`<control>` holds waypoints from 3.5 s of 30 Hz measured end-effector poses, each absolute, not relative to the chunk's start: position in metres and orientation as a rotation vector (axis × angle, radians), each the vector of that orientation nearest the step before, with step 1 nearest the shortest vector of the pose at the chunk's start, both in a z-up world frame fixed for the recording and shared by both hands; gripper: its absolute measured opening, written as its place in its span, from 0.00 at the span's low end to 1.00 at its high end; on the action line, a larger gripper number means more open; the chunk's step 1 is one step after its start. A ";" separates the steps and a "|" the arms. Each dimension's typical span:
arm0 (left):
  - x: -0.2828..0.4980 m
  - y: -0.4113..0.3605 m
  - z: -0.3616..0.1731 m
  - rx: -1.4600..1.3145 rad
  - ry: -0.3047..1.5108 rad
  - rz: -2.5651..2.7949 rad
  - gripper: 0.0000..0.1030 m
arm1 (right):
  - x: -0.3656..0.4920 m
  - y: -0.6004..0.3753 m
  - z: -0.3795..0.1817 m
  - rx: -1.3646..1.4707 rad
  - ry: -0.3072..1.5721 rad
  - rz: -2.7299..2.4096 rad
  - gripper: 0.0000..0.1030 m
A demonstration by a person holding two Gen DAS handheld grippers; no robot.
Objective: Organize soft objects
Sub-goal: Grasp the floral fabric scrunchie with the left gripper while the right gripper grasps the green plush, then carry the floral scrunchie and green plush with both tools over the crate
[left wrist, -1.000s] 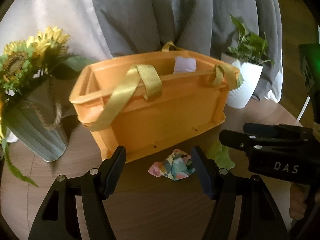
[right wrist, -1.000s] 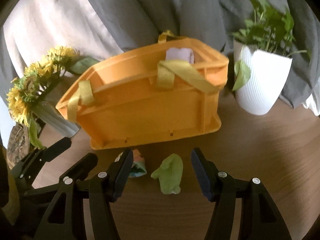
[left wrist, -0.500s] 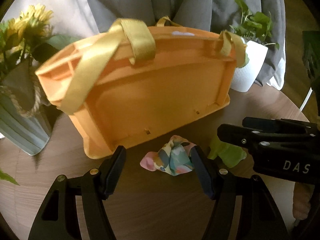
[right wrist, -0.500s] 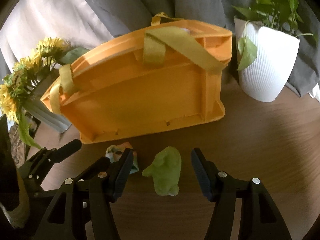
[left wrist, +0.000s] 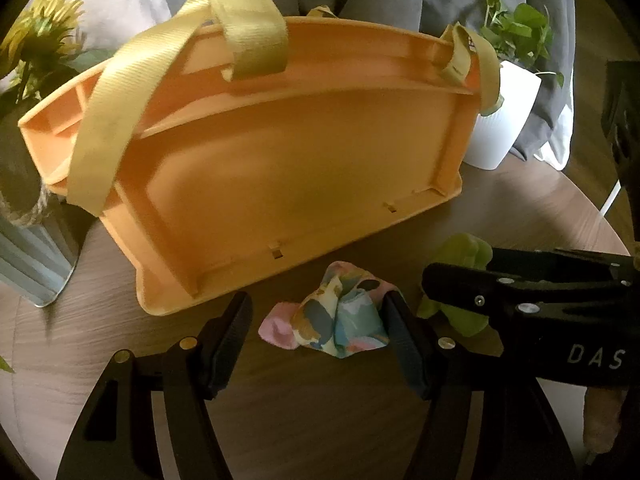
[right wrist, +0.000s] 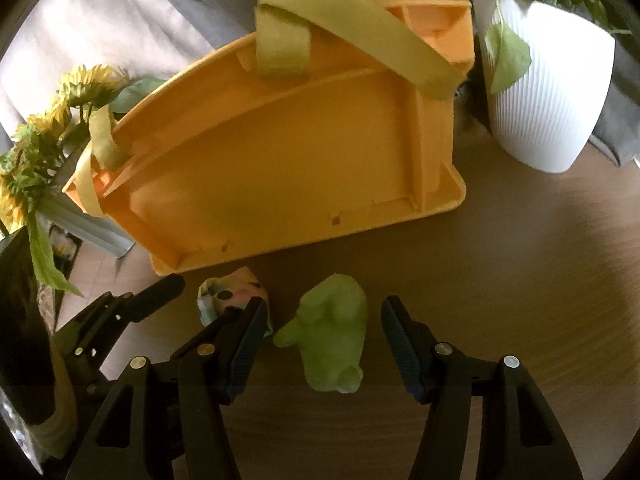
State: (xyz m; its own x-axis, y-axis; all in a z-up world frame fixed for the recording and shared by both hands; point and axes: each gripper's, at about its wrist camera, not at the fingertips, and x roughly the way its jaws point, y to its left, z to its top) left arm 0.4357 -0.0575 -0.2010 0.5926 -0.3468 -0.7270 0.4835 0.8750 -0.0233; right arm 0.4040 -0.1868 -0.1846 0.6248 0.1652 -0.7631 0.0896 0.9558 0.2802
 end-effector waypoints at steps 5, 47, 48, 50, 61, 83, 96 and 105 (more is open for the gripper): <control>0.438 -0.059 -0.204 0.169 0.823 -0.496 0.59 | 0.404 -0.186 -0.186 0.324 0.906 0.057 0.51; 0.361 -0.032 -0.133 -0.004 0.695 -0.298 0.34 | 0.344 -0.182 -0.124 0.267 0.746 0.101 0.46; 0.359 -0.030 -0.129 -0.006 0.686 -0.293 0.34 | 0.342 -0.181 -0.122 0.263 0.739 0.103 0.46; 0.354 -0.028 -0.122 -0.012 0.669 -0.287 0.34 | 0.336 -0.180 -0.116 0.257 0.722 0.109 0.46; 0.321 -0.017 -0.078 -0.022 0.545 -0.269 0.34 | 0.309 -0.175 -0.083 0.232 0.621 0.131 0.46; 0.309 -0.014 -0.005 -0.044 0.344 -0.241 0.34 | 0.293 -0.171 -0.006 0.212 0.363 0.171 0.46; 0.343 -0.015 0.017 -0.035 0.286 -0.218 0.34 | 0.321 -0.169 0.017 0.199 0.285 0.177 0.46; 0.376 -0.018 0.020 -0.016 0.291 -0.209 0.34 | 0.356 -0.174 0.023 0.193 0.280 0.163 0.46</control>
